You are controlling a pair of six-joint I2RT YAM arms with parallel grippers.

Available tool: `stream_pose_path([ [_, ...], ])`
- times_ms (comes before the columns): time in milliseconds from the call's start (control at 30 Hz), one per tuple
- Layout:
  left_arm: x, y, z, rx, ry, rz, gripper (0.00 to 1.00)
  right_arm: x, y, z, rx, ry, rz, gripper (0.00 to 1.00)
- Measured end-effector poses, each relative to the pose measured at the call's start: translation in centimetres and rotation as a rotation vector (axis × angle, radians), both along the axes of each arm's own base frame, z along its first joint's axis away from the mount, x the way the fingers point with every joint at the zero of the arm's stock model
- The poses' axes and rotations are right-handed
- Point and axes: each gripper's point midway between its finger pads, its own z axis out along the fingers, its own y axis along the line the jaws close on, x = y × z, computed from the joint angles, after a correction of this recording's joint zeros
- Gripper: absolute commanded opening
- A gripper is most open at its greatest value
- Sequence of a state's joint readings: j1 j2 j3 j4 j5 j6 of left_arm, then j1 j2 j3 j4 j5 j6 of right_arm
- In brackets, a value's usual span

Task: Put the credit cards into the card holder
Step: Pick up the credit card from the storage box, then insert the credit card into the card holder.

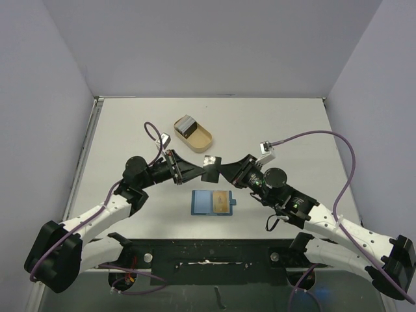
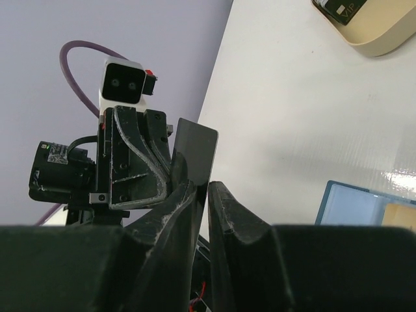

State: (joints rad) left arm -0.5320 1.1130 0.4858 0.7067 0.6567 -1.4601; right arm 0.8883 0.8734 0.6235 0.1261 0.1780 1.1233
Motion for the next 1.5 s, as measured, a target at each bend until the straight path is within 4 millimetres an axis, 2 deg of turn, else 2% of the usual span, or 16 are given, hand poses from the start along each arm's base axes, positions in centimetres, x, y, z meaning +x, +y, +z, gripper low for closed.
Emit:
stream_pose_path([
  [100,-0.1,0.0,-0.2,0.001,0.006,-0.001,0.00,-0.1,0.0,-0.1,-0.001,0.003,0.009,0.11],
  [233,-0.1,0.0,-0.2,-0.003,0.004,0.000,0.00,-0.1,0.1,-0.1,0.009,-0.001,0.018,0.01],
  [300,0.0,0.0,-0.3,-0.002,0.006,0.001,0.02,-0.1,0.2,0.1,0.019,-0.009,0.023,0.00],
  [400,0.0,0.1,-0.4,0.001,0.009,0.004,0.24,-0.1,0.3,0.5,0.034,-0.021,0.033,0.00],
  [533,0.0,0.1,-1.1,0.021,0.023,0.008,0.39,-0.4,0.5,0.4,0.032,-0.026,0.050,0.00],
  [600,0.0,0.2,-1.6,0.039,0.030,0.009,0.44,-0.4,0.4,-0.4,0.019,-0.017,0.053,0.00],
  [667,0.1,0.3,-2.5,0.075,0.035,0.020,0.54,-0.5,0.3,-1.4,-0.003,-0.003,0.053,0.00],
  [700,0.1,0.4,-3.0,0.100,0.036,0.028,0.55,-0.5,0.2,-1.7,-0.012,0.001,0.052,0.00],
  [867,0.8,1.3,-6.5,0.269,0.059,0.086,0.55,-0.6,-0.5,-4.0,-0.093,0.038,0.036,0.00],
  [967,1.0,1.9,-8.3,0.373,0.062,0.104,0.49,-0.6,-0.8,-5.3,-0.138,0.049,0.034,0.00],
  [1133,1.6,3.1,-11.2,0.526,0.059,0.134,0.37,-0.6,-1.0,-9.2,-0.241,0.102,0.042,0.00],
  [1267,1.6,3.8,-14.1,0.621,0.093,0.134,0.33,-0.5,-1.1,-12.6,-0.333,0.168,0.057,0.00],
  [1500,0.5,4.8,-18.8,0.712,0.167,0.110,0.22,-0.6,-1.5,-16.7,-0.435,0.259,0.078,0.00],
])
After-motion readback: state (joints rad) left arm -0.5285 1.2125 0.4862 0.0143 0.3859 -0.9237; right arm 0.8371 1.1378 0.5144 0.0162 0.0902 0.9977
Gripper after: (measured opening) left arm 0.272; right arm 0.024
